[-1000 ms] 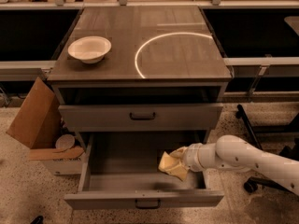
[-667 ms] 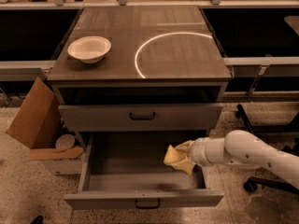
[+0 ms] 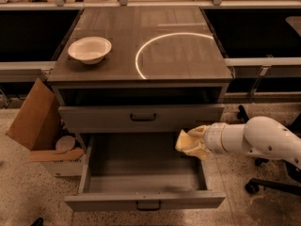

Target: Pick sponge from middle drawer and place on counter

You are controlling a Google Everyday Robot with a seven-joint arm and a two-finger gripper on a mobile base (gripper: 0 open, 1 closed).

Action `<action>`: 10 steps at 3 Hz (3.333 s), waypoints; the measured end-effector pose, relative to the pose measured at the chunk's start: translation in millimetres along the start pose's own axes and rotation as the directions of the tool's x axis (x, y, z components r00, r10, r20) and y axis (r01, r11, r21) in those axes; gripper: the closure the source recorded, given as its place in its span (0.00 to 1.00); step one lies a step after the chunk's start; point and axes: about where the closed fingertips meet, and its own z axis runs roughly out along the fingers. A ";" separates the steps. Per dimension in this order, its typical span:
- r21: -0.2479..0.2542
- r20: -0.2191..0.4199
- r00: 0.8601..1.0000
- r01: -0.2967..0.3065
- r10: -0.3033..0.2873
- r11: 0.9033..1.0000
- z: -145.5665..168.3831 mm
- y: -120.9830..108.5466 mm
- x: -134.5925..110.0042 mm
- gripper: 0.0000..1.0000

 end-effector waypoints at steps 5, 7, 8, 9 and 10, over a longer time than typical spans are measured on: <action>0.169 0.005 0.988 0.154 -0.157 0.974 -101.7 -57.6 -65.9 1.00; 0.230 0.095 0.984 0.125 -0.150 0.965 -123.1 -89.9 -87.9 1.00; 0.292 0.151 0.974 0.118 -0.168 0.949 -142.7 -123.4 -113.4 1.00; 0.313 0.196 0.965 0.110 -0.177 0.943 -146.4 -147.7 -137.7 1.00; 0.306 0.215 0.960 0.107 -0.178 0.946 -142.0 -173.8 -160.7 1.00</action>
Offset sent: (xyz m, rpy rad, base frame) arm 0.0063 -0.0187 0.0517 -0.0271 -0.0987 -0.0054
